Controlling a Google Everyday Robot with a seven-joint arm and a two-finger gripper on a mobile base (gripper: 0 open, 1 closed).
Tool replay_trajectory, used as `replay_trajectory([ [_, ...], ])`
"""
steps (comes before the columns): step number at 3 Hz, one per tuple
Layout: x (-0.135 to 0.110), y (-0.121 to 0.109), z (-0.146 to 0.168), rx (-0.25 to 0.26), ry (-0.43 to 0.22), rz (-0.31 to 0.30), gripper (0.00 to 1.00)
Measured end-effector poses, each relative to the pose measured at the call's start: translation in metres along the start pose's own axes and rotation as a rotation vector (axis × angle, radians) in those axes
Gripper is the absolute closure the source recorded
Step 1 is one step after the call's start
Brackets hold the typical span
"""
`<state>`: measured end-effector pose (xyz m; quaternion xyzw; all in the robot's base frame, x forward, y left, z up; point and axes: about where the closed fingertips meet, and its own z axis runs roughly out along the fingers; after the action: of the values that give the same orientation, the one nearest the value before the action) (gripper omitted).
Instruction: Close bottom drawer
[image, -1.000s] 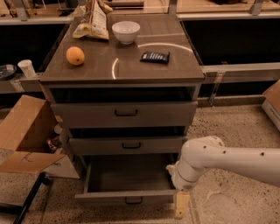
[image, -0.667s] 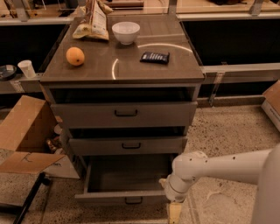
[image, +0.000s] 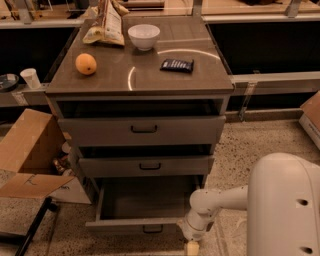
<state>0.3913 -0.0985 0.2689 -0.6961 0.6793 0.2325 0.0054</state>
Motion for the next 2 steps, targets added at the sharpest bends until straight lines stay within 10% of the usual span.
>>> replay_trajectory([
  [2,0.010,-0.023,0.064,-0.048,-0.028,0.074,0.42],
])
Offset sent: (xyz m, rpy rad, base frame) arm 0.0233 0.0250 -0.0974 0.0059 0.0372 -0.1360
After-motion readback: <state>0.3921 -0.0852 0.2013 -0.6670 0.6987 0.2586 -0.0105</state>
